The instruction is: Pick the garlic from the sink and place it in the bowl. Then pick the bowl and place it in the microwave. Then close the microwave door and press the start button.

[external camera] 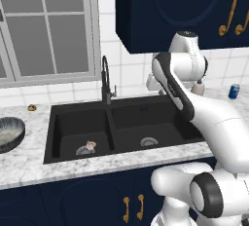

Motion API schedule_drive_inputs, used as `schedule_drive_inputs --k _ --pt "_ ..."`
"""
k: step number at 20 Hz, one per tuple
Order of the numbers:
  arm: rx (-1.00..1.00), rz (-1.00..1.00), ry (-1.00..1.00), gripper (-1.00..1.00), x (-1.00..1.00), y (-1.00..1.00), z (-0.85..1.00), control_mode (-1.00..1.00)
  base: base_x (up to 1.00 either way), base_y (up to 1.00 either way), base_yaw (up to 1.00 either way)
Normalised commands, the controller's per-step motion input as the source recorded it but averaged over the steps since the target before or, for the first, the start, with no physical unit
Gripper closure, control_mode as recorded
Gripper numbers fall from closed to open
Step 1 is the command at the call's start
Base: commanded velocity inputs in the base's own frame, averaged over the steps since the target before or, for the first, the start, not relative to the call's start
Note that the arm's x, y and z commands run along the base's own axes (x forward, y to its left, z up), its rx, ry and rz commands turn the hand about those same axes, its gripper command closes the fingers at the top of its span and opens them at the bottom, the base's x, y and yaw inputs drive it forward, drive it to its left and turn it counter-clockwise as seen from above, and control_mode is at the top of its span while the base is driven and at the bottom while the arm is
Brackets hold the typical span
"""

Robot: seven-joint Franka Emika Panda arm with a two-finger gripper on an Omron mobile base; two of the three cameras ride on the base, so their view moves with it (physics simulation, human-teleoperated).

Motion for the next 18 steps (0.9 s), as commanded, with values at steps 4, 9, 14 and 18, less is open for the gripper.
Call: schedule_drive_inputs --k 4,9,14,18 --pt "0.03 0.0 -0.11 -1.0 -0.55 -0.01 0.0 -1.0 0.0 0.0 0.0" --pt "-0.01 0.03 -0.22 -1.0 -0.98 0.66 -0.04 -1.0 0.0 0.0 0.0" --pt "-0.05 0.0 -0.03 -1.0 -0.63 1.0 -0.21 -1.0 0.0 0.0 0.0" --pt "-0.03 0.0 0.0 -1.0 -0.14 1.0 -0.34 -1.0 0.0 0.0 0.0"
